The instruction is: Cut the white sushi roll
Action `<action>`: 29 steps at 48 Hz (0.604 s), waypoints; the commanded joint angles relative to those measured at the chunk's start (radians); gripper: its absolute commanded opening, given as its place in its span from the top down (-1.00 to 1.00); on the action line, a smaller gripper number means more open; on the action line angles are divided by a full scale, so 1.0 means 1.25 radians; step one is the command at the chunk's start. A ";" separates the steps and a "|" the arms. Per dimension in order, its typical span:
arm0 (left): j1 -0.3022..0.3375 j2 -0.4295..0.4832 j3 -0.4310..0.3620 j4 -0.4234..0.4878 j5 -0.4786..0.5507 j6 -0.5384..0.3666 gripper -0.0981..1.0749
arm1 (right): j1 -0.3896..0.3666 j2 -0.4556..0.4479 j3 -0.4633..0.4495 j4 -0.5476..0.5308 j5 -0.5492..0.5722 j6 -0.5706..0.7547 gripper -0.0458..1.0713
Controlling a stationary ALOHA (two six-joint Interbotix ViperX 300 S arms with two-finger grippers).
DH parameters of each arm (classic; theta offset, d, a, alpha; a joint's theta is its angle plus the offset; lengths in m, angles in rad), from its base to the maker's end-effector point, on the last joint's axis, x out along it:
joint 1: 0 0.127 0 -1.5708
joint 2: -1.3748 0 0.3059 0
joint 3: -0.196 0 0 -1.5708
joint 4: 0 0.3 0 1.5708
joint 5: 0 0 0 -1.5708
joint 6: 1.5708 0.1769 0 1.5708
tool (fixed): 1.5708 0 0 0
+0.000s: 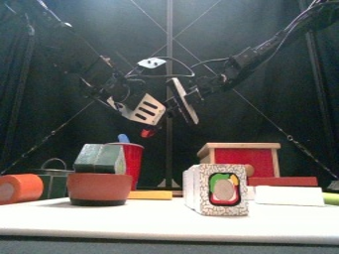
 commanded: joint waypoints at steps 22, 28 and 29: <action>-0.025 -0.026 -0.007 0.012 -0.010 0.018 -0.03 | 0.006 -0.027 -0.021 0.012 -0.038 0.006 0.27; -0.055 -0.048 0.006 0.033 -0.010 0.044 -0.09 | 0.005 -0.032 -0.007 0.005 -0.040 0.000 0.27; -0.063 -0.053 0.012 0.037 -0.010 0.052 -0.10 | 0.005 -0.036 -0.002 0.004 -0.040 -0.001 0.27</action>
